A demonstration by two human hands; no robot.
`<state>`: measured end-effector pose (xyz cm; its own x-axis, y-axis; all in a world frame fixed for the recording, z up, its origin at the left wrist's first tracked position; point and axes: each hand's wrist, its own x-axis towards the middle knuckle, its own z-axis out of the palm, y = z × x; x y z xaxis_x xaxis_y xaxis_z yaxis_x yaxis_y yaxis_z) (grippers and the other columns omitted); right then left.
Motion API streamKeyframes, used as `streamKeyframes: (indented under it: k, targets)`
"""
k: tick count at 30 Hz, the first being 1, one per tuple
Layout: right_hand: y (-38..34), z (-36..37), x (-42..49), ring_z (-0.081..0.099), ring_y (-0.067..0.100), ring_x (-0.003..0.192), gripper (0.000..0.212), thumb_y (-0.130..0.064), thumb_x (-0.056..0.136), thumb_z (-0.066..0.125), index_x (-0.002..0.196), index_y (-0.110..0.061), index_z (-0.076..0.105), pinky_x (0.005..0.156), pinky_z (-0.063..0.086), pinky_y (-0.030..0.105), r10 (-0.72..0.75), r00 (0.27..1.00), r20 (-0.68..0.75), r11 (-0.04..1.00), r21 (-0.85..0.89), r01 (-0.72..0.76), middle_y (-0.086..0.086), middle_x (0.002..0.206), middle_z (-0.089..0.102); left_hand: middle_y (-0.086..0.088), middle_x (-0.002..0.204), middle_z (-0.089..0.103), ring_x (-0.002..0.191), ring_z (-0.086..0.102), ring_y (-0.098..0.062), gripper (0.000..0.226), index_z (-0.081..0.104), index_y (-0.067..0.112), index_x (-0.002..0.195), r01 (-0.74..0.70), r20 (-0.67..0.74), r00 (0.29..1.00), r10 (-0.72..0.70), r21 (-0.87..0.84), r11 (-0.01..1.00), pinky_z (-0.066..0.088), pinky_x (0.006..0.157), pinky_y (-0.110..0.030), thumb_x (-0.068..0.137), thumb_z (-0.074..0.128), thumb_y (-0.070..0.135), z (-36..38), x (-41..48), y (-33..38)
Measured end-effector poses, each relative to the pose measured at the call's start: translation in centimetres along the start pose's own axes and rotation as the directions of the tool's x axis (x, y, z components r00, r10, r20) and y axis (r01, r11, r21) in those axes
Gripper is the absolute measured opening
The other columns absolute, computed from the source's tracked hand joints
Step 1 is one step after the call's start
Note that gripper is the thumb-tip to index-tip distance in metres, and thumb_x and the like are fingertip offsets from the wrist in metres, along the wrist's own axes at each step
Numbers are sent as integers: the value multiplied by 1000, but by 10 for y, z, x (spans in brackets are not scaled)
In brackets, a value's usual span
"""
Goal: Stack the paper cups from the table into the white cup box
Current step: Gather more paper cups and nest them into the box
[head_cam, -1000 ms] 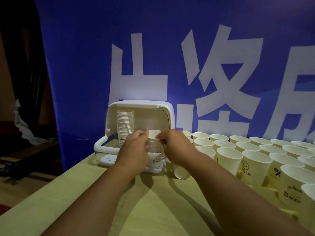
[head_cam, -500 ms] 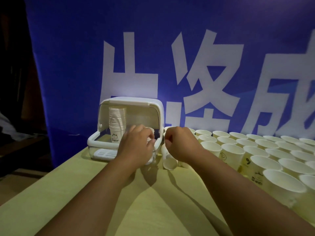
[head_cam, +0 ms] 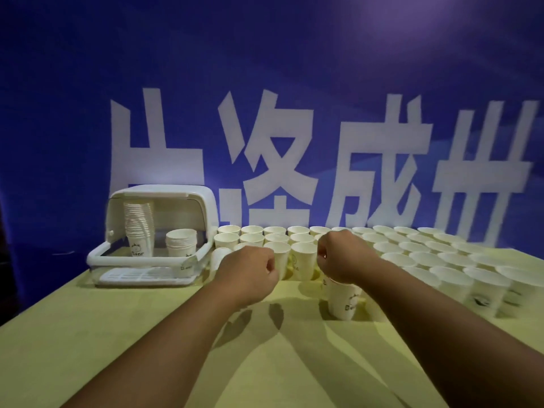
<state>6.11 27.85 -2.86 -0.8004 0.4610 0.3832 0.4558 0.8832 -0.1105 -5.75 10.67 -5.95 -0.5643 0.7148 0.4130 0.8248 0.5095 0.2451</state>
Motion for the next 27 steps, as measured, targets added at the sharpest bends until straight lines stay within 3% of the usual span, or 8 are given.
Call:
streamKeyframes:
  k: [2, 4, 6, 9, 13, 18, 24, 27]
  targets:
    - [21, -5, -7, 64, 11, 75, 14, -25, 88, 65, 98, -22, 74, 71, 58, 28, 17, 998, 64, 999, -42, -14, -6, 86, 69, 12, 90, 61, 82, 60, -13, 19, 59, 38, 113, -53, 79, 995, 57, -47, 997, 57, 78, -38, 95, 58, 40, 8, 1, 21]
    - [39, -8, -13, 65, 12, 84, 21, -20, 88, 66, 108, -23, 73, 80, 58, 30, 24, 991, 129, 998, -57, -17, -4, 98, 71, 12, 99, 59, 87, 61, -11, 41, 48, 46, 135, -107, 178, 976, 127, -121, 987, 57, 80, -37, 97, 57, 33, 17, 0, 41]
    - [53, -8, -18, 64, 14, 94, 33, -11, 88, 66, 119, -24, 69, 86, 56, 29, 20, 983, 184, 998, -59, -10, -2, 112, 69, 10, 113, 61, 95, 61, -10, 54, 40, 53, 143, -139, 247, 953, 174, -154, 978, 56, 86, -37, 99, 57, 27, 25, 1, 59]
    - [69, -4, -20, 59, 17, 107, 46, -2, 89, 59, 127, -28, 64, 91, 53, 30, 24, 974, 224, 999, -32, -18, -2, 125, 63, 5, 129, 60, 104, 61, -15, 43, 47, 49, 140, -132, 311, 934, 175, -155, 979, 55, 89, -37, 103, 54, 26, 35, 4, 76]
    - [77, 3, -17, 58, 18, 110, 49, -3, 91, 54, 130, -33, 57, 95, 52, 37, 59, 973, 223, 997, 30, -67, -1, 127, 62, 7, 110, 61, 95, 58, -16, 8, 56, 37, 105, -147, 262, 950, 172, -111, 983, 53, 83, -38, 105, 50, 32, 40, 4, 77]
    - [71, 9, -8, 47, 21, 128, 48, -11, 92, 51, 132, -37, 58, 111, 26, 50, 87, 966, 244, 995, -69, -72, -6, 137, 57, 10, 98, 60, 90, 56, -15, 13, 55, 30, 96, -130, 162, 976, 144, -91, 987, 48, 76, -36, 106, 47, 34, 31, -2, 56]
    - [53, 8, 4, 56, 14, 94, 16, -27, 91, 57, 101, -27, 69, 105, 31, 48, 63, 985, 161, 986, -161, -37, -10, 93, 67, 15, 91, 58, 85, 55, -10, 13, 54, 33, 94, -65, 71, 995, 72, -100, 993, 48, 71, -33, 105, 48, 34, 14, -13, 14]
    - [42, 8, 8, 57, 13, 93, 12, -25, 91, 64, 98, -30, 71, 102, 34, 44, 23, 996, 92, 989, -151, -9, -11, 92, 67, 17, 86, 56, 82, 53, -8, 12, 53, 33, 94, -41, -13, 999, 40, -79, 996, 45, 67, -33, 104, 47, 35, 4, -18, -9]
